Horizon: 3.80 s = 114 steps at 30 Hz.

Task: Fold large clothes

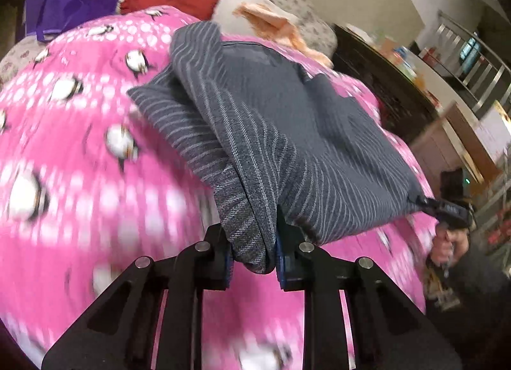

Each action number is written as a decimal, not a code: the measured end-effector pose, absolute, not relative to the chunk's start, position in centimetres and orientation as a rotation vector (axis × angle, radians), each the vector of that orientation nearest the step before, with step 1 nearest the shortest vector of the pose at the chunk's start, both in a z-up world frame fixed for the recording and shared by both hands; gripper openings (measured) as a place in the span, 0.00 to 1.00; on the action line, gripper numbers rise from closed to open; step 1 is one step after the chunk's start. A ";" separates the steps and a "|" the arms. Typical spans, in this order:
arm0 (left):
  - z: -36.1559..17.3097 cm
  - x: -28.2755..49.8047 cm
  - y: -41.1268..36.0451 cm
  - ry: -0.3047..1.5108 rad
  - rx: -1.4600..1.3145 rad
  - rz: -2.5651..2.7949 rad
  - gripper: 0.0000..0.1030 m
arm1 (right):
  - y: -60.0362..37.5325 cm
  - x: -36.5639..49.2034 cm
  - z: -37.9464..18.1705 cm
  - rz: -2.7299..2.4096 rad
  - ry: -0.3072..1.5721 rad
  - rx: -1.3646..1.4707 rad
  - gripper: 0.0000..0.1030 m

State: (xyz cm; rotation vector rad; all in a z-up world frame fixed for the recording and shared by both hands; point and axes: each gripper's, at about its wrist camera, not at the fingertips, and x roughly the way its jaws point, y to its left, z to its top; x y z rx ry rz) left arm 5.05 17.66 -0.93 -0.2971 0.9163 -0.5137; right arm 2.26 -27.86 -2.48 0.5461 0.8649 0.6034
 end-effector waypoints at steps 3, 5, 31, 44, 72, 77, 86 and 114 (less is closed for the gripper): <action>-1.4 0.9 18.5 0.955 -0.342 -0.542 0.18 | -28.1 -1.9 -3.7 0.596 0.946 0.605 0.13; -3.1 -1.0 18.7 0.998 -0.351 -0.525 0.20 | -28.5 -3.6 -4.7 0.509 0.990 0.591 0.16; -6.6 -3.7 20.3 0.901 -0.498 -0.414 0.46 | -11.7 17.5 -5.3 0.296 0.913 0.067 0.18; -6.9 -3.7 20.6 0.897 -0.534 -0.428 0.46 | -13.3 7.7 -1.2 0.289 0.871 0.030 0.27; -5.6 6.9 20.4 0.985 -0.530 -0.197 0.79 | -17.3 -0.2 -5.3 0.083 0.778 -0.078 0.38; -5.0 8.1 19.0 1.035 -0.572 -0.441 0.84 | -17.2 -0.3 -5.3 0.085 0.775 -0.071 0.38; -4.5 9.6 18.8 1.019 -0.358 -0.345 0.84 | -17.3 -0.2 -5.4 0.074 0.778 -0.074 0.43; -5.1 10.8 15.8 0.996 -0.139 -0.242 0.41 | -22.1 -1.5 -2.8 0.040 0.789 0.145 0.74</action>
